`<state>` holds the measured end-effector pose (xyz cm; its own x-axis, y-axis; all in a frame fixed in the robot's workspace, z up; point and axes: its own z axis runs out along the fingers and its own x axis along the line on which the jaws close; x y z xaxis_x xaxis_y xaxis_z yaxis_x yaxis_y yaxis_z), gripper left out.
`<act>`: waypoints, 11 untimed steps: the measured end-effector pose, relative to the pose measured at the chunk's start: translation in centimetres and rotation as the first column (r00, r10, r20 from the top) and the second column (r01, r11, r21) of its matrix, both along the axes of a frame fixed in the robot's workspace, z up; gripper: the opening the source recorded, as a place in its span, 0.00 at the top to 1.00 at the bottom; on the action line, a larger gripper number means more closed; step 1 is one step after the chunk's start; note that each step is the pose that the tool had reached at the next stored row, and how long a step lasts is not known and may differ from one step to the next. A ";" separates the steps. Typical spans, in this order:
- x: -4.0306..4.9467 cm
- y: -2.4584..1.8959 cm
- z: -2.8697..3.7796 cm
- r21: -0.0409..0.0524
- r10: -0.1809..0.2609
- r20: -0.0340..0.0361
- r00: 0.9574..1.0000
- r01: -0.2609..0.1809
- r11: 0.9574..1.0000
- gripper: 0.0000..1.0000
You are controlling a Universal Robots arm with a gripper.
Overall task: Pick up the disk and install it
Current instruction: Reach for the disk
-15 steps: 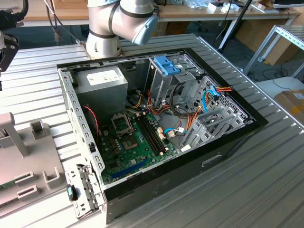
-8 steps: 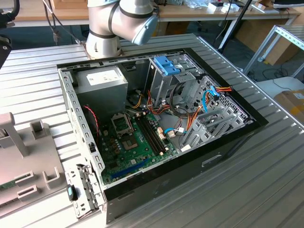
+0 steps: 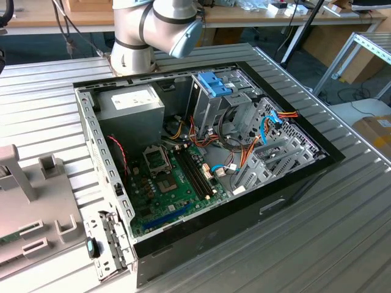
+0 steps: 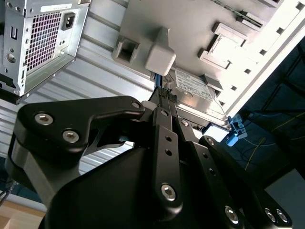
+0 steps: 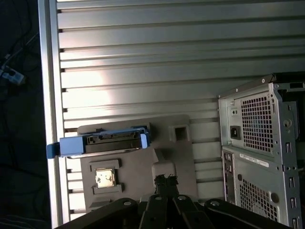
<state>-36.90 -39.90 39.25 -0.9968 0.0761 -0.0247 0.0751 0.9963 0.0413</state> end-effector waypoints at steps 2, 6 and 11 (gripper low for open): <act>-0.19 0.00 0.00 0.000 0.000 0.000 1.000 0.000 1.000 0.89; -0.56 0.00 0.00 0.000 0.000 0.000 1.000 0.000 1.000 0.89; -0.86 0.00 0.00 0.000 0.000 0.000 1.000 0.000 1.000 0.89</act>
